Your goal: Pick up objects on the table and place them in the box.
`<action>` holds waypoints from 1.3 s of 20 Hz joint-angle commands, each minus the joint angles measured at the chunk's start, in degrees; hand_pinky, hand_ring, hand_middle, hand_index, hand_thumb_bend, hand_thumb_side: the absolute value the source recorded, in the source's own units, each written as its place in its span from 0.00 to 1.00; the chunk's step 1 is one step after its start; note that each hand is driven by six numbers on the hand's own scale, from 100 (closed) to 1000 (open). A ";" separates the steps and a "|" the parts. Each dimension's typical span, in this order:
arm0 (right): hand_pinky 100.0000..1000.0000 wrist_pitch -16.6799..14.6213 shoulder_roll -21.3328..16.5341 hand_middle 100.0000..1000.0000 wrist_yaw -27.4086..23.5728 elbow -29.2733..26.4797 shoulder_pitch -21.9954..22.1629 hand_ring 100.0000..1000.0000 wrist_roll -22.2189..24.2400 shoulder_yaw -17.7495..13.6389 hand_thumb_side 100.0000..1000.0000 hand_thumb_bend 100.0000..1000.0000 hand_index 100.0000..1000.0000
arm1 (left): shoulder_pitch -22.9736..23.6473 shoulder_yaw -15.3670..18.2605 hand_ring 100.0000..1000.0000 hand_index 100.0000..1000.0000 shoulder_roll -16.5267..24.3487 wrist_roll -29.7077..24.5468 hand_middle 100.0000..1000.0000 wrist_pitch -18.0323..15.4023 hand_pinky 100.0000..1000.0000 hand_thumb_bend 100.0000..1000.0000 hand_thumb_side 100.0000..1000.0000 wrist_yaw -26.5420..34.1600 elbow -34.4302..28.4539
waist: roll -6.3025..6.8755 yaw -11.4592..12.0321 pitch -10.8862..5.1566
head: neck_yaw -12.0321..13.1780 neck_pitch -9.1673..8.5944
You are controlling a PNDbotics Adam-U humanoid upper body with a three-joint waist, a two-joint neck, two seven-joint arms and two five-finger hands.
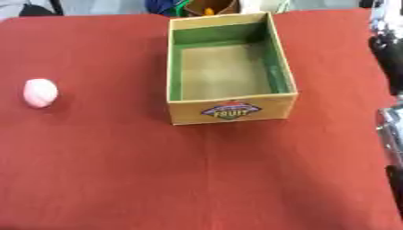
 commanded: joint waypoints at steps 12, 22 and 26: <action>0.48 0.21 -1.38 0.51 -0.37 -1.12 -0.44 0.60 0.90 0.37 0.39 0.00 0.76 | -5.43 -6.48 0.74 0.94 3.64 -23.16 0.73 -7.42 0.59 0.60 0.86 -12.18 14.79 | 0.54 -0.58 -1.06 | 0.45 -1.25; 0.48 0.53 -1.38 0.51 -0.38 -1.12 -0.32 0.60 1.18 0.52 0.39 0.00 0.76 | -6.08 -6.11 0.80 0.98 2.98 -45.28 0.75 -6.95 0.62 0.45 0.72 -11.53 17.70 | 0.75 -0.57 -1.22 | 0.46 -1.44; 0.48 0.52 -1.48 0.51 -0.38 -1.12 -0.43 0.60 1.27 0.61 0.39 0.00 0.76 | -5.93 -6.23 0.82 1.00 3.37 -50.08 0.76 -7.56 0.61 0.56 0.66 -14.06 17.35 | 0.77 -0.49 -1.24 | 0.51 -1.43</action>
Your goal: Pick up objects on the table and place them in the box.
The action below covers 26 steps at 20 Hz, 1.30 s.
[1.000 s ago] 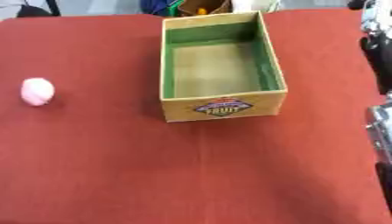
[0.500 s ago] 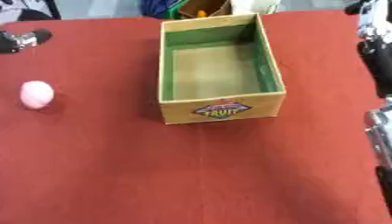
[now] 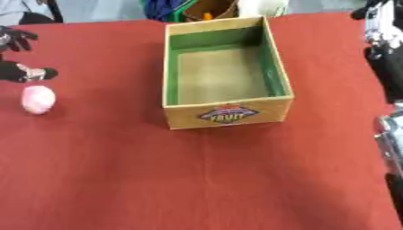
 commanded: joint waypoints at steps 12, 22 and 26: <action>0.48 -0.07 -1.49 0.51 -0.28 -1.12 -0.65 0.60 0.30 -0.05 0.38 0.00 0.76 | -0.02 2.19 0.81 0.98 1.20 -10.33 0.76 -2.49 0.60 0.60 0.59 -4.12 4.21 | 0.09 -0.13 -1.12 | 0.70 -1.41; 0.48 -0.07 -1.35 0.51 -0.25 -1.12 -0.55 0.60 0.24 -0.09 0.38 0.00 0.76 | 0.30 2.19 0.79 0.94 0.63 -10.30 0.75 -2.68 0.54 0.46 0.60 -7.89 7.09 | 0.06 -0.35 -1.04 | 1.09 -1.63; 0.48 0.01 -1.26 0.51 -0.25 -1.12 -0.39 0.60 0.33 -0.03 0.38 0.00 0.76 | 0.46 2.05 0.78 0.92 0.04 -9.27 0.74 -1.68 0.51 0.43 0.60 -9.83 7.91 | 0.01 -0.46 -0.95 | 1.24 -1.61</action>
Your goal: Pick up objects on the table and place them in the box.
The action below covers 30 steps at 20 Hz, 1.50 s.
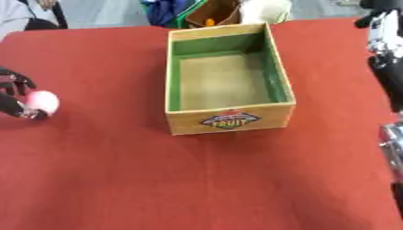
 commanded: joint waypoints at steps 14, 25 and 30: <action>0.48 -0.09 -1.23 0.51 -0.14 -1.12 -0.34 0.60 -0.17 -0.48 0.38 0.00 0.76 | -0.57 0.10 0.63 0.75 0.41 3.85 0.56 1.18 0.39 0.00 0.50 -3.13 1.27 | -0.20 -0.35 -0.77 | -0.37 0.24; 0.48 -0.02 -1.25 0.51 -0.08 -1.12 -0.12 0.60 -0.20 -0.51 0.38 0.00 0.76 | -0.81 0.54 0.57 0.71 0.61 6.91 0.51 3.25 0.35 0.00 0.50 -0.68 -1.53 | -0.21 -0.25 -0.80 | -0.95 0.57; 0.48 -0.02 -1.32 0.51 -0.10 -1.12 -0.07 0.60 -0.15 -0.49 0.38 0.00 0.76 | -1.58 0.98 0.52 0.67 1.00 8.02 0.49 3.99 0.35 0.00 0.44 -0.90 -4.16 | -0.17 -0.11 -0.89 | -1.04 0.77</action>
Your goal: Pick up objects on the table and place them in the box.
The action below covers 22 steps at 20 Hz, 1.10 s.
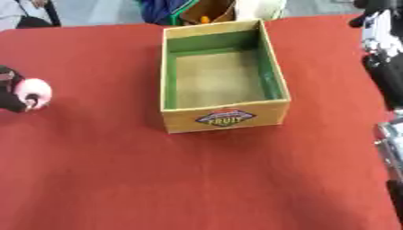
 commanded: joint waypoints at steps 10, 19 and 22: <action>0.48 -0.10 -1.37 0.51 -0.17 -1.12 -0.64 0.60 -0.02 -0.55 0.38 0.00 0.76 | -3.92 0.94 0.37 0.48 1.11 8.20 0.32 3.92 0.24 0.00 0.48 -1.65 -11.59 | -0.11 0.01 -1.28 | -0.36 0.56; 0.48 -0.28 -1.23 0.51 -0.53 -1.12 -1.21 0.60 0.13 -0.44 0.38 0.00 0.76 | -10.37 -1.60 0.35 0.45 -4.28 15.35 0.30 5.21 0.24 0.00 0.44 -5.54 -14.31 | -0.11 -0.77 -1.70 | 0.05 0.94; 0.48 -0.38 -1.03 0.52 -0.70 -1.12 -1.66 0.60 0.21 -0.37 0.38 0.00 0.76 | -12.18 -2.62 0.35 0.44 -7.66 16.66 0.29 4.86 0.24 0.00 0.43 -7.13 -14.94 | -0.27 -1.26 -1.63 | -0.45 1.02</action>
